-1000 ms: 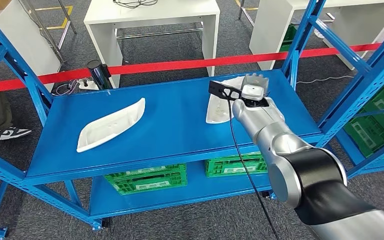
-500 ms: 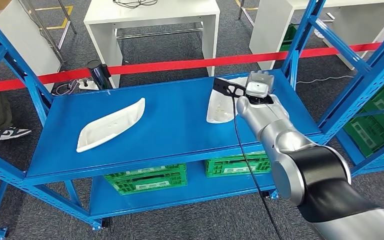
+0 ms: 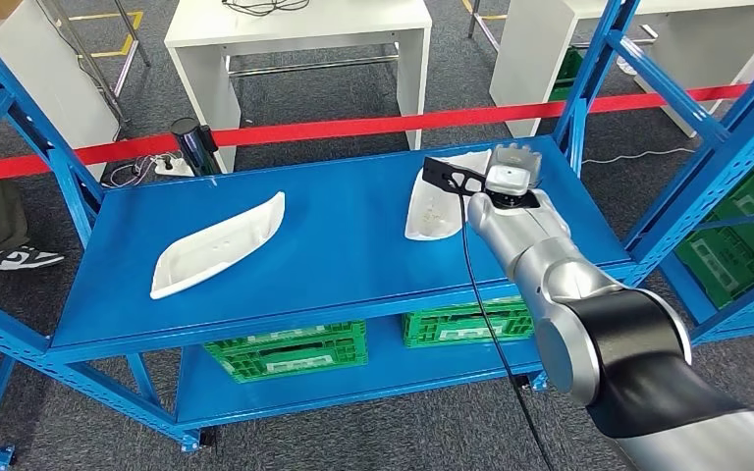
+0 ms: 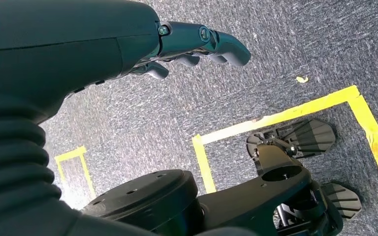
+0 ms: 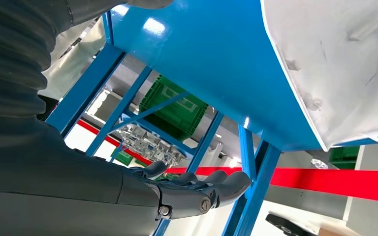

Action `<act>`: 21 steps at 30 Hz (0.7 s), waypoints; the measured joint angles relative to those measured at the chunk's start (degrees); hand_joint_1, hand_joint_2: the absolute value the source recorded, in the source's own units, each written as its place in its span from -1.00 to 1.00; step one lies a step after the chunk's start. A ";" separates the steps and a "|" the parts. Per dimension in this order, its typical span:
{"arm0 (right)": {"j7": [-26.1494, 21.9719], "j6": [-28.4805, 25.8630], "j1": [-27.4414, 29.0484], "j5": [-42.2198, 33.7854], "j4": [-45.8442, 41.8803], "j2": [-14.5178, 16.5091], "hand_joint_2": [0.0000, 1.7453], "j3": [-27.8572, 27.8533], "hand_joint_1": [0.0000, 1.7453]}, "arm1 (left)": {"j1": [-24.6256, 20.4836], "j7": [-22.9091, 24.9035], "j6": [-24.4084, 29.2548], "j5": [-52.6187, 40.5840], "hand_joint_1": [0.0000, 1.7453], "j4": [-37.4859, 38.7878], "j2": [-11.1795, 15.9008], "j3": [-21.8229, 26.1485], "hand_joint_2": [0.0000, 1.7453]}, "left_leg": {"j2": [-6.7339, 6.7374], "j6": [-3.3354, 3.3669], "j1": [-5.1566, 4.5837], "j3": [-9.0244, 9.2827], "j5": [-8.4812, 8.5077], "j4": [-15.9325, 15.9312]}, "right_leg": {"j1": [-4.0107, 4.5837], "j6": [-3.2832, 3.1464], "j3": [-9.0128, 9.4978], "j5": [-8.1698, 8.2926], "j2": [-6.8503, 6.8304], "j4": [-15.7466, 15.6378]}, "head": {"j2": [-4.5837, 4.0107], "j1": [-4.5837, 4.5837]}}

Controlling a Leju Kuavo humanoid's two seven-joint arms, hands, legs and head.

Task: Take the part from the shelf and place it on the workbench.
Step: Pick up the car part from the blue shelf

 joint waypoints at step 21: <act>-0.20 0.03 0.27 -0.01 0.09 -0.78 1.00 0.00 -1.00 | -0.13 0.20 0.00 -1.71 -1.00 0.00 0.00 -0.05 -1.00 | 0.01 0.00 0.00 0.00 0.00 0.00 | 0.00 0.00 -0.02 0.00 0.01 0.00 | 0.00 0.00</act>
